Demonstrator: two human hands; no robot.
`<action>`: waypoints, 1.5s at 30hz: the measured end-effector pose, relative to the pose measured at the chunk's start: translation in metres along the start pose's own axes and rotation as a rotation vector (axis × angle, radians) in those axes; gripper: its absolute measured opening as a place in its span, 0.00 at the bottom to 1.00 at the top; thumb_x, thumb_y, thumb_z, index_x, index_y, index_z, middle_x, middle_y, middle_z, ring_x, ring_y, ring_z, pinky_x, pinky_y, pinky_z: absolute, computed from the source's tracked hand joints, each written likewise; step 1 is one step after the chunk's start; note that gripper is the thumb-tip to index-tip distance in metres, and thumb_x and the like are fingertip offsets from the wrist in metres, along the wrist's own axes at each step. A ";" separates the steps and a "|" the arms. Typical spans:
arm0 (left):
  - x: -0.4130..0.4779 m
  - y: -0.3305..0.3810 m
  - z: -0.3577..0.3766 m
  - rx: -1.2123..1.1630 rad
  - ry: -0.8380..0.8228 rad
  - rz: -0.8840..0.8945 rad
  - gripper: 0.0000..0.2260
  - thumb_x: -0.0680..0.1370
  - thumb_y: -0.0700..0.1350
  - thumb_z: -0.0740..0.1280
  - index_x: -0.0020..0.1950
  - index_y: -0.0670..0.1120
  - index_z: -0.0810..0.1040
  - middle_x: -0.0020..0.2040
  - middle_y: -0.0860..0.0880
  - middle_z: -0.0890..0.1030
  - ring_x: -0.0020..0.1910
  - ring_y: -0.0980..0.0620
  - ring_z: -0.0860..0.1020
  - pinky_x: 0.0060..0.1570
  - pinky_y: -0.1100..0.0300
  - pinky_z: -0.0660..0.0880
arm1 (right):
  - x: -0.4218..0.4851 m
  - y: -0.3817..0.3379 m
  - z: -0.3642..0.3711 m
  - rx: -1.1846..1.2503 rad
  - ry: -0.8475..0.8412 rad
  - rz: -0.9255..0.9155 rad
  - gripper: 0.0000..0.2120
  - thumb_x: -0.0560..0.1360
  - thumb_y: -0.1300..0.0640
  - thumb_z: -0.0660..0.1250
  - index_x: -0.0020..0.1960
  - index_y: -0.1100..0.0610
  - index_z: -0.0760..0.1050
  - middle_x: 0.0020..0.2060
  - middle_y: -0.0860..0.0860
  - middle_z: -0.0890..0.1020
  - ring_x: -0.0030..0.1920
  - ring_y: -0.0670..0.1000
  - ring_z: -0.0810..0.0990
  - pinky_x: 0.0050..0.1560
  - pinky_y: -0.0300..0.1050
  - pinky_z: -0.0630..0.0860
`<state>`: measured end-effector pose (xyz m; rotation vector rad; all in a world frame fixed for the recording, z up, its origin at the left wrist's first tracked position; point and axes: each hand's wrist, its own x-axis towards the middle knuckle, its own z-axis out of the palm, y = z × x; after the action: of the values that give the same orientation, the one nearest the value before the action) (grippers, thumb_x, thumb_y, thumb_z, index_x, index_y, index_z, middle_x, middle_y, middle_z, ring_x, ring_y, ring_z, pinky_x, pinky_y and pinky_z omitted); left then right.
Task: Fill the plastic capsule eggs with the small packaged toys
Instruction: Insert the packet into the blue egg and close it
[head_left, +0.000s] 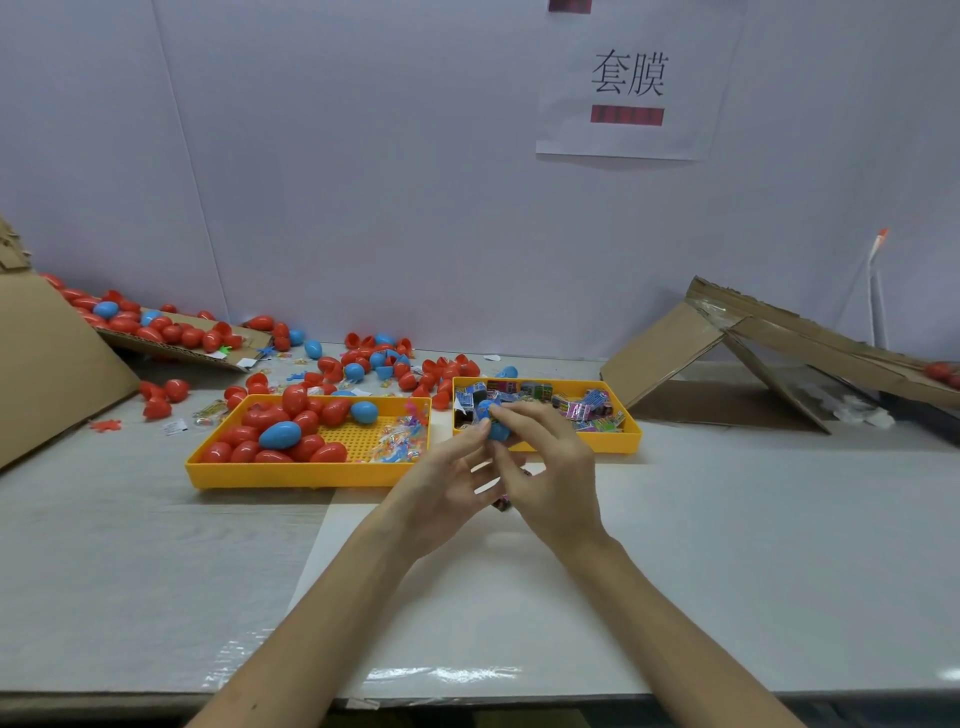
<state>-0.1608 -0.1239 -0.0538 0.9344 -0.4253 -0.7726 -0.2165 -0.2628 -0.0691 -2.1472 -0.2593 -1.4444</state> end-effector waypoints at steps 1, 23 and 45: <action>0.000 0.000 0.000 -0.001 0.002 -0.004 0.19 0.81 0.50 0.68 0.71 0.45 0.76 0.67 0.43 0.80 0.68 0.43 0.78 0.66 0.49 0.75 | 0.000 0.001 0.001 0.007 0.004 0.003 0.15 0.73 0.66 0.74 0.59 0.61 0.82 0.54 0.52 0.83 0.57 0.45 0.79 0.60 0.38 0.76; -0.003 0.002 0.002 0.006 0.038 0.018 0.13 0.77 0.53 0.70 0.59 0.51 0.86 0.63 0.47 0.83 0.60 0.53 0.82 0.60 0.55 0.73 | 0.005 -0.003 -0.004 0.054 -0.003 0.082 0.18 0.78 0.59 0.70 0.67 0.58 0.78 0.57 0.47 0.82 0.56 0.45 0.80 0.58 0.36 0.76; 0.004 0.000 0.002 -0.033 0.127 0.088 0.19 0.71 0.50 0.73 0.59 0.44 0.81 0.54 0.46 0.86 0.53 0.52 0.85 0.47 0.62 0.81 | 0.003 0.002 0.000 0.099 0.047 0.133 0.15 0.73 0.56 0.75 0.59 0.59 0.84 0.49 0.45 0.85 0.52 0.39 0.83 0.53 0.37 0.80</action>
<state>-0.1594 -0.1283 -0.0523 0.9220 -0.3394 -0.6347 -0.2144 -0.2652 -0.0666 -2.0094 -0.1642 -1.3762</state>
